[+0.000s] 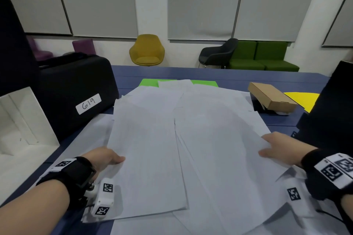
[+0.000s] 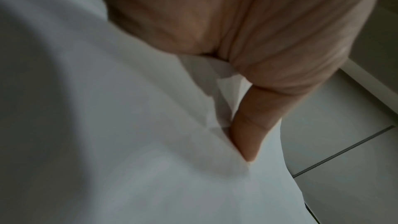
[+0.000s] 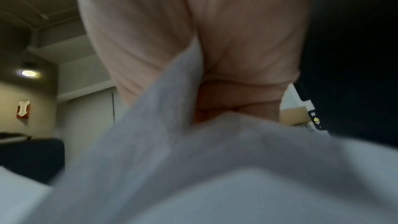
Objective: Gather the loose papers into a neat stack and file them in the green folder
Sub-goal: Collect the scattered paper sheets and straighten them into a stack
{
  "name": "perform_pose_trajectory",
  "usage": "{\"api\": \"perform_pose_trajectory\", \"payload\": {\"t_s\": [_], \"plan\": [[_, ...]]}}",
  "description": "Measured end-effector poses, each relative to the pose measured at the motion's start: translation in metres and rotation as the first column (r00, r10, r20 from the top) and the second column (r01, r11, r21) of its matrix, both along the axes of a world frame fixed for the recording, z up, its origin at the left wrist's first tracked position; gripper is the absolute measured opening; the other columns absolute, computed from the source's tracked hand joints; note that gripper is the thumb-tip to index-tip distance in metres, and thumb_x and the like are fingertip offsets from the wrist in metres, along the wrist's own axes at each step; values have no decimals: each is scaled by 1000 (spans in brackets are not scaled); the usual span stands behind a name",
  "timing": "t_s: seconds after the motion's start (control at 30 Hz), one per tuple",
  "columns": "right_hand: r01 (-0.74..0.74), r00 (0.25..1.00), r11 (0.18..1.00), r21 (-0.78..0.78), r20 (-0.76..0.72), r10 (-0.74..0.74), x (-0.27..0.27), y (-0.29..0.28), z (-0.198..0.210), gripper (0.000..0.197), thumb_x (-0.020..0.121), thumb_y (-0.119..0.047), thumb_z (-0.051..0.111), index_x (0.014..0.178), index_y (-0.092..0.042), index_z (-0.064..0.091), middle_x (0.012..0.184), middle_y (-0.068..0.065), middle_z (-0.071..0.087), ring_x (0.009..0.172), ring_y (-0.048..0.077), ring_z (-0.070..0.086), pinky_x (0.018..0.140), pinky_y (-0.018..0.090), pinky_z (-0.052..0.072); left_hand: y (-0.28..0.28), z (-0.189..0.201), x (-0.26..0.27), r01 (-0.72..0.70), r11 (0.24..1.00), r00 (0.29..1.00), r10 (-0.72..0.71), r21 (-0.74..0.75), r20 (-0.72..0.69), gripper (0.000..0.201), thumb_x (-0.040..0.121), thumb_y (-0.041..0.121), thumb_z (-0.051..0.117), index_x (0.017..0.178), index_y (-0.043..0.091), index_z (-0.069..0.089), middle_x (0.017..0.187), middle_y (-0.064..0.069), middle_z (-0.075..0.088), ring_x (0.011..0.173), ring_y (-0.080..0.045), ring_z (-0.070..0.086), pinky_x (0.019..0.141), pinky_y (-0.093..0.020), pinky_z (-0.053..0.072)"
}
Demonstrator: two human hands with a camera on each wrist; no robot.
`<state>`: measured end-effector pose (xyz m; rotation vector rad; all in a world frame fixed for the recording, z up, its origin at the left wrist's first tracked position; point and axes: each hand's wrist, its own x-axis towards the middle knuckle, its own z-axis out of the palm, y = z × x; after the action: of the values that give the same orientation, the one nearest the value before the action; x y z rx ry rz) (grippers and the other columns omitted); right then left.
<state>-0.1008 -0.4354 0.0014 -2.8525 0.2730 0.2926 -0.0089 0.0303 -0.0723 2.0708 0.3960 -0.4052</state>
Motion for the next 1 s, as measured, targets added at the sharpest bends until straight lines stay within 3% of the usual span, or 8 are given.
{"api": "perform_pose_trajectory", "payload": {"t_s": [0.2,0.33,0.4,0.47,0.53,0.63,0.77,1.0], "plan": [[4,995,1000,20,99,-6,-19,-18,46,11,86,-16,68,93,-24,66,96,-2,70,88,16,65,81,31,51,4,-1,0,3,999,1000,-4,-54,-19,21,81,2,72,100,-7,69,99,-21,73,97,-40,68,100,-50,48],[-27,938,981,191,344,-41,-39,-30,80,35,84,-11,72,82,-45,67,77,-8,74,66,8,68,65,27,54,4,-1,1,20,995,1000,-22,-99,-19,27,78,2,74,102,-8,68,103,-22,72,97,-38,68,100,-45,47],[-65,886,949,308,456,-87,-49,-25,92,32,80,-26,76,82,-56,65,74,-17,73,61,2,68,61,23,55,7,-5,5,26,997,999,-28,-70,-32,46,62,13,81,102,-5,69,102,-19,73,97,-37,68,102,-48,46],[-90,849,916,390,511,-135,-55,-19,97,24,83,-29,72,85,-53,66,76,-16,74,63,5,70,65,33,58,4,-2,5,35,998,999,-36,-48,-22,51,58,17,81,101,-8,67,103,-18,73,93,-34,68,97,-45,50],[-101,818,886,452,544,-184,-59,-15,98,31,90,-12,63,90,-42,68,80,-10,75,67,13,72,68,42,58,-8,12,-1,50,998,999,-51,38,8,40,75,12,78,105,-9,61,103,-14,65,85,-27,62,82,-32,49],[-109,824,781,614,495,-274,-69,-5,98,32,90,-1,59,91,-32,70,84,-2,76,68,18,73,61,37,61,-19,21,-7,72,976,996,-83,207,45,43,90,14,66,124,-9,54,116,-16,59,106,-32,59,91,-31,46],[-185,843,628,756,450,-293,-77,-3,94,48,89,6,54,84,-36,76,84,4,77,65,19,73,53,27,58,-19,32,-10,72,969,995,-87,238,52,45,86,11,68,123,-12,54,125,-27,60,117,-39,58,86,-32,47],[-253,842,292,922,359,-404,-61,8,63,40,89,14,44,109,-16,64,99,9,75,77,21,74,62,31,60,-5,59,-8,42,995,981,-24,-92,194,23,81,-3,67,104,0,68,93,-19,75,89,-39,70,93,-54,52]]}}
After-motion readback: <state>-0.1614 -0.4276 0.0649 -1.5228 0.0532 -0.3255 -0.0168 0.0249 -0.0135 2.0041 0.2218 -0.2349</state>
